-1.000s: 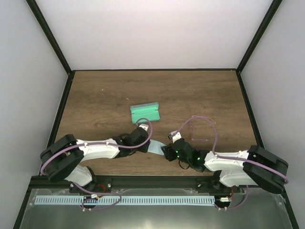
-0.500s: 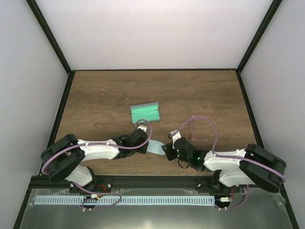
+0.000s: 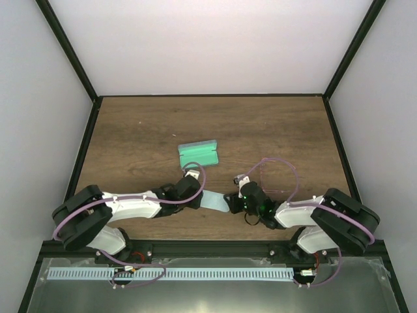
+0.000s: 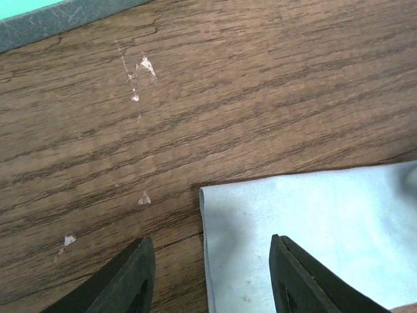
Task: Organize the sunglasses
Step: Adjust the glasses cleaning cloth at the center of the board.
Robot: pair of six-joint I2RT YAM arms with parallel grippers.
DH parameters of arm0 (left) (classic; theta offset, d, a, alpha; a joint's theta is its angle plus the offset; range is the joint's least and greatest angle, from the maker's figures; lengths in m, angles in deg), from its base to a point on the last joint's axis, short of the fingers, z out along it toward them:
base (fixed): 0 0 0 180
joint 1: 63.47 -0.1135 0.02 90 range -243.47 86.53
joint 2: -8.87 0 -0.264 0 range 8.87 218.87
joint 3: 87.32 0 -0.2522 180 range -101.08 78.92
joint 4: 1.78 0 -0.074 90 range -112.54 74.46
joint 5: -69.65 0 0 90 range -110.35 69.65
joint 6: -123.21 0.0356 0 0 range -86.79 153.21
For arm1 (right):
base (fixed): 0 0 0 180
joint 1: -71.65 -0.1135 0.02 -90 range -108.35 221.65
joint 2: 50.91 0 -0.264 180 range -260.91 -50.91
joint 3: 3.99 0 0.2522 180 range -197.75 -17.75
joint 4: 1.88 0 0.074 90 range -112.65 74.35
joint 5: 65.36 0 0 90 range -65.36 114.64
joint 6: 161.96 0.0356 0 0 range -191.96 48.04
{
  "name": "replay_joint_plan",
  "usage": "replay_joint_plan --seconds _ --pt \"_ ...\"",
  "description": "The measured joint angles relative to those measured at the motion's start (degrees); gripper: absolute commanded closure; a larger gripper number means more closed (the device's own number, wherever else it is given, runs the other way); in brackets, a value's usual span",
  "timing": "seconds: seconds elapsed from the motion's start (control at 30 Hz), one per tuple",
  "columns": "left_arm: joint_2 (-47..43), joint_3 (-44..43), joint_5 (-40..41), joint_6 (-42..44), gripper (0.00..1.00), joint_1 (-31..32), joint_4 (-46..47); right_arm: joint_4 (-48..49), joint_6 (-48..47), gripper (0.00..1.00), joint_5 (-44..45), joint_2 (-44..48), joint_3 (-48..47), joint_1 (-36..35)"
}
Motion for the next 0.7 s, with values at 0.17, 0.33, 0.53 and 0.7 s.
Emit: replay_joint_plan --seconds 0.17,0.33,0.53,0.7 --pt "0.0 0.0 0.0 0.0 0.47 -0.5 0.0 1.5 -0.5 0.7 -1.6 -1.9 -0.9 3.5" --pt "0.0 0.2 -0.1 0.0 0.48 -1.7 0.6 1.4 -2.0 0.64 -2.1 -5.0 -4.5 5.7" --pt "0.1 1.7 -1.5 -1.0 0.57 -2.7 2.8 -0.6 -3.0 0.59 -1.8 -2.5 -6.8 5.6" --pt "0.1 3.8 -3.5 -4.5 0.57 -2.7 6.0 -4.6 -3.0 0.57 2.1 2.8 -7.3 3.5"
